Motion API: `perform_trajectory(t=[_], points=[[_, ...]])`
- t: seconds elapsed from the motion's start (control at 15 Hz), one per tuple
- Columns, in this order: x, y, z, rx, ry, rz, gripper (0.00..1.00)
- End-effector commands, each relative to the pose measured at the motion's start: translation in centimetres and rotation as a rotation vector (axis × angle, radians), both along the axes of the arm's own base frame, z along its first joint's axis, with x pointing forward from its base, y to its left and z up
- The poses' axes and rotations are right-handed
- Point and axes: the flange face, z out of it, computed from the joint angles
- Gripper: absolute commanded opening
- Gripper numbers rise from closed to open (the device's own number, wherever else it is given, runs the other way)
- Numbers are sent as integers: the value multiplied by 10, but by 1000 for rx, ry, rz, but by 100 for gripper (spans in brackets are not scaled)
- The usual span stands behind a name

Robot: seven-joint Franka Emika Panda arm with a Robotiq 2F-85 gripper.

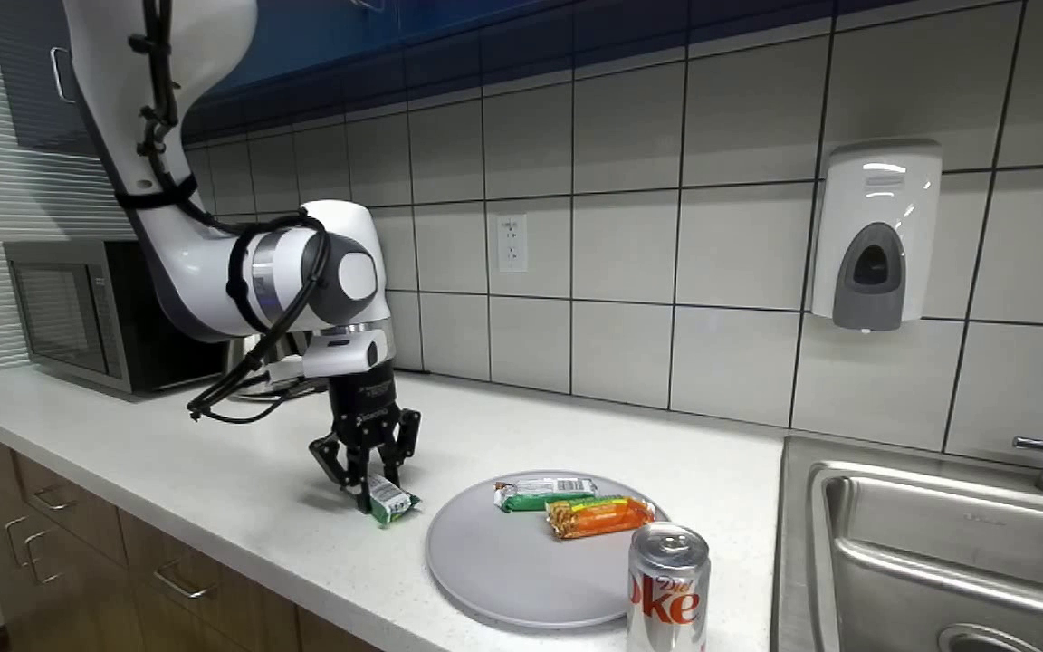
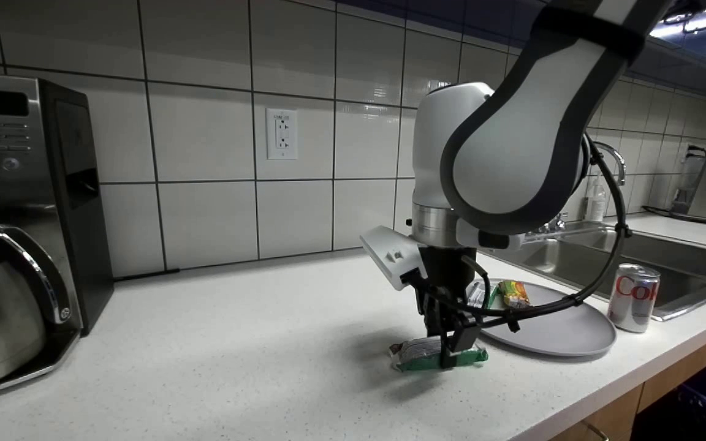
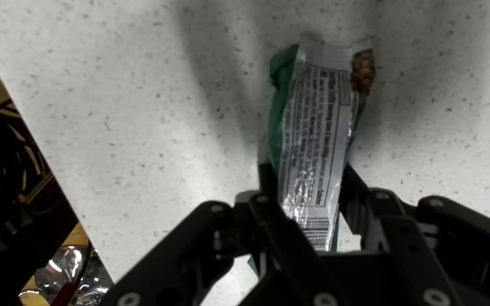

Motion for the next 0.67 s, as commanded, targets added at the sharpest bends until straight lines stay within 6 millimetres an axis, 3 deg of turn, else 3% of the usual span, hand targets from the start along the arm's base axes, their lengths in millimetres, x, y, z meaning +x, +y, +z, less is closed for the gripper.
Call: perform_trajectory(t=[0.0, 0.6], points=[[1, 4, 5, -7, -14, -10, 14], [-6, -3, 36, -25, -11, 37, 14]])
